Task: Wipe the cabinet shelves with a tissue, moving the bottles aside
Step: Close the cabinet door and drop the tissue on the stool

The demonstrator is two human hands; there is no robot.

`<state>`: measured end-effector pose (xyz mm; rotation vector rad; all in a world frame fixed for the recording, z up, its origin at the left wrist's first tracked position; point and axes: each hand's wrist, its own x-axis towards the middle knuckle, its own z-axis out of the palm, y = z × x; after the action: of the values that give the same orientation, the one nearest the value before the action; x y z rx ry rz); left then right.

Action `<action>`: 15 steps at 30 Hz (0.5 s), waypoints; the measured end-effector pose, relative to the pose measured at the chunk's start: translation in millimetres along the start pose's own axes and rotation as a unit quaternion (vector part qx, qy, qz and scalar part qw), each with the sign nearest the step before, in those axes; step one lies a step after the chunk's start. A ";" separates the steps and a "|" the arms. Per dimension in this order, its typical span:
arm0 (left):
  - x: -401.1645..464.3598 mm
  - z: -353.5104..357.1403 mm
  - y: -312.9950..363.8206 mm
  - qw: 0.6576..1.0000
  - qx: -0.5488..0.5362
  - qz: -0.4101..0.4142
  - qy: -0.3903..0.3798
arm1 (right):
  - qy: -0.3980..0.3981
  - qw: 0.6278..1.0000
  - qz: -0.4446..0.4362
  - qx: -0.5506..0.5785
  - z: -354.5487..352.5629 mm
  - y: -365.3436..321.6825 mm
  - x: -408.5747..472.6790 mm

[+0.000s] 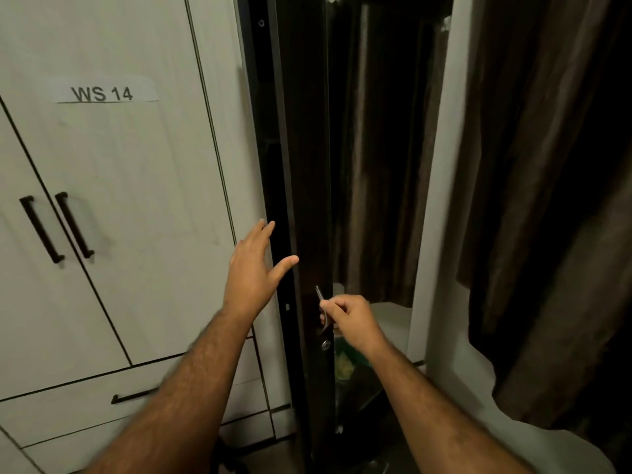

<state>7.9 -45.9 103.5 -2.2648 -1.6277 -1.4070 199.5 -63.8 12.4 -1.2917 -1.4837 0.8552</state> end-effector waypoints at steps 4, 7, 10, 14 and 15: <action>12.0 4.4 -15.7 1.000 0.008 -0.014 0.017 | -0.013 1.000 -0.013 -0.025 13.8 -0.6 24.6; 21.5 9.5 -25.1 0.999 0.020 -0.031 0.026 | -0.023 0.999 -0.010 -0.028 21.6 -0.5 42.0; 30.2 16.2 -33.3 0.998 0.029 -0.037 0.037 | -0.045 0.998 -0.010 -0.045 26.6 3.9 60.1; 42.1 25.8 -42.4 0.997 0.037 -0.053 0.051 | -0.042 0.998 -0.023 -0.044 34.2 5.8 78.0; 44.7 27.9 -43.9 0.996 0.039 -0.055 0.053 | -0.039 0.998 -0.028 -0.045 35.9 5.5 81.8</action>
<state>-5.3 21.1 96.5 -2.0507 -1.7656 -1.4318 168.4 20.2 13.7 -1.2897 -1.6283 0.8188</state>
